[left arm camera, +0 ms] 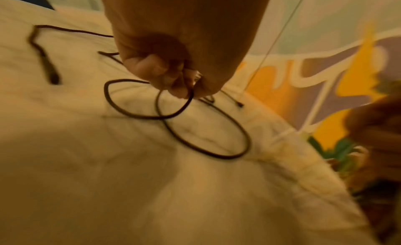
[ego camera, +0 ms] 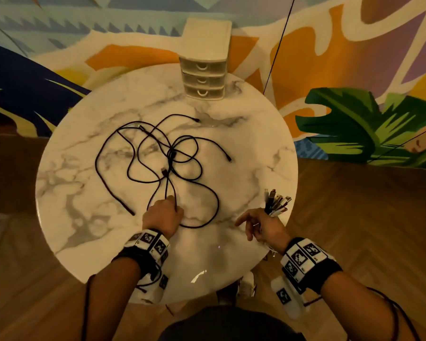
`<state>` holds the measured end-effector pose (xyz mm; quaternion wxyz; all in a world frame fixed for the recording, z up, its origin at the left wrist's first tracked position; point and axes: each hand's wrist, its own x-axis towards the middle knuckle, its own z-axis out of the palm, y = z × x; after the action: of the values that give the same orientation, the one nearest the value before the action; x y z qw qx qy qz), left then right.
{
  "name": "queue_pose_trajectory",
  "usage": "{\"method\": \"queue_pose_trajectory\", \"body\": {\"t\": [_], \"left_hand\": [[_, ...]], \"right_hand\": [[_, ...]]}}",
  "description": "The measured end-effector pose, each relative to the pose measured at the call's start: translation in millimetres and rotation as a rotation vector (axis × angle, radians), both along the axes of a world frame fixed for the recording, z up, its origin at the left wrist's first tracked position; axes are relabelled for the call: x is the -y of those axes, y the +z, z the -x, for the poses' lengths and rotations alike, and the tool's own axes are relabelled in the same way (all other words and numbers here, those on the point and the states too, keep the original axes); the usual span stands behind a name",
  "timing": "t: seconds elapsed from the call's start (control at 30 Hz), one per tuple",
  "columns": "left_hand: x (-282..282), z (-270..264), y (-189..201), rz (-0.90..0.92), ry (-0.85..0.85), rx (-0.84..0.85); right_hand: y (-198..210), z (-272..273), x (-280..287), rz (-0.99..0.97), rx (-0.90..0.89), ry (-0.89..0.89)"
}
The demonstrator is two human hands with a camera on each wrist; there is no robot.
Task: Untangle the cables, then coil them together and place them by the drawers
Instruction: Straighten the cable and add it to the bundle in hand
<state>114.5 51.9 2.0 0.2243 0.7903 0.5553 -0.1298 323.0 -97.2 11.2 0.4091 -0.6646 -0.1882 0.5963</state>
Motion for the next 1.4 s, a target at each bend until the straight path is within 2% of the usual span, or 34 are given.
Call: {"method": "queue_pose_trajectory", "body": {"t": [0.1,0.2,0.3,0.4,0.47,0.57,0.63,0.7,0.8,0.97,1.13,1.23,1.3,1.33,1.4], "left_hand": [[32,-18,29,-0.081,-0.100,0.123],[64,-35,46,-0.104,-0.324,0.233],[82,-45,44,-0.092,-0.620,0.311],[82,-49,35,-0.038,-0.733,0.273],[73,-53,33,0.081,-0.679,0.314],[50,-71,43,0.225,-0.304,0.634],[39,-90,56,0.287,-0.127,0.768],[36,-108,67,0.360,-0.144,0.762],[45,-123,74,0.296,-0.212,0.749],[63,-133,87,0.145,-0.217,0.882],[67,-135,89,0.153,-0.210,0.995],[66,-129,81,0.110,-0.154,1.001],[64,-119,67,0.270,-0.125,0.942],[63,-110,58,0.383,-0.175,0.839],[64,-87,37,0.461,-0.440,0.463]], "right_hand": [[7,7,-7,0.023,-0.021,-0.010],[7,13,-17,0.060,-0.029,-0.006],[7,12,-24,0.049,-0.106,-0.129],[17,7,-22,-0.030,-0.122,-0.216],[23,5,-17,-0.067,-0.100,-0.206],[28,7,-10,-0.108,-0.046,-0.117],[33,11,-7,-0.114,-0.024,-0.057],[37,12,-5,-0.128,-0.027,-0.034],[39,9,-2,-0.135,-0.028,-0.062],[50,3,3,-0.129,-0.005,-0.142],[53,2,5,-0.240,0.042,-0.170],[52,-3,8,-0.250,0.038,-0.208],[48,-10,7,-0.246,0.092,-0.320],[46,-13,6,-0.276,0.102,-0.400],[45,-21,4,-0.340,0.001,-0.565]]}}
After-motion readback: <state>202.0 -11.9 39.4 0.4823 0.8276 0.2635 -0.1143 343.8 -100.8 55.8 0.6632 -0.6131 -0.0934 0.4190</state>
